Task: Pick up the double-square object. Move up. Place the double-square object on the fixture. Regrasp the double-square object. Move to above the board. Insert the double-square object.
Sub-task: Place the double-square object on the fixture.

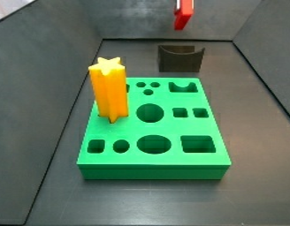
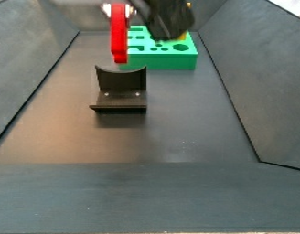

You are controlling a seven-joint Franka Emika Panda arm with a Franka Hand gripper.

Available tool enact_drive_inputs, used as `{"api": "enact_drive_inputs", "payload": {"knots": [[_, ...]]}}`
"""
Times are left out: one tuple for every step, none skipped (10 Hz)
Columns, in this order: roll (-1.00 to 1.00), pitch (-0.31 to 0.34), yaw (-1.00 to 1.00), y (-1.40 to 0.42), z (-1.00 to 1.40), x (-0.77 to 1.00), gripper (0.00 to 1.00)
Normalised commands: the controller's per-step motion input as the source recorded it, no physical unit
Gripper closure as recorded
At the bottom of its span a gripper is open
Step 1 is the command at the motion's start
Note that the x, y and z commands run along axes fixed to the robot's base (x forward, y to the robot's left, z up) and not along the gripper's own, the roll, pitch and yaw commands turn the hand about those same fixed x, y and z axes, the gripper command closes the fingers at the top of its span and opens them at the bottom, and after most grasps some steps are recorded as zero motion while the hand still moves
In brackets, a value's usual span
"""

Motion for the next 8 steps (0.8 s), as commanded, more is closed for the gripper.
{"api": "enact_drive_inputs", "payload": {"knots": [[-0.91, 0.194, -0.05, 0.14, -1.00, 0.14, 1.00], [-0.75, 0.204, -0.09, 0.14, -1.00, 0.15, 1.00], [-0.59, 0.190, -0.12, 0.14, -1.00, 0.16, 1.00], [-0.36, 0.150, -0.16, 0.14, -1.00, 0.17, 1.00], [-0.23, 0.116, -0.18, 0.14, -1.00, 0.18, 1.00], [-0.18, 0.072, -0.18, 0.13, -1.00, 0.18, 1.00], [-0.17, 0.025, -0.18, 0.11, -0.73, 0.14, 1.00], [-0.13, 0.002, -0.17, 0.07, -0.63, 0.11, 1.00]]}}
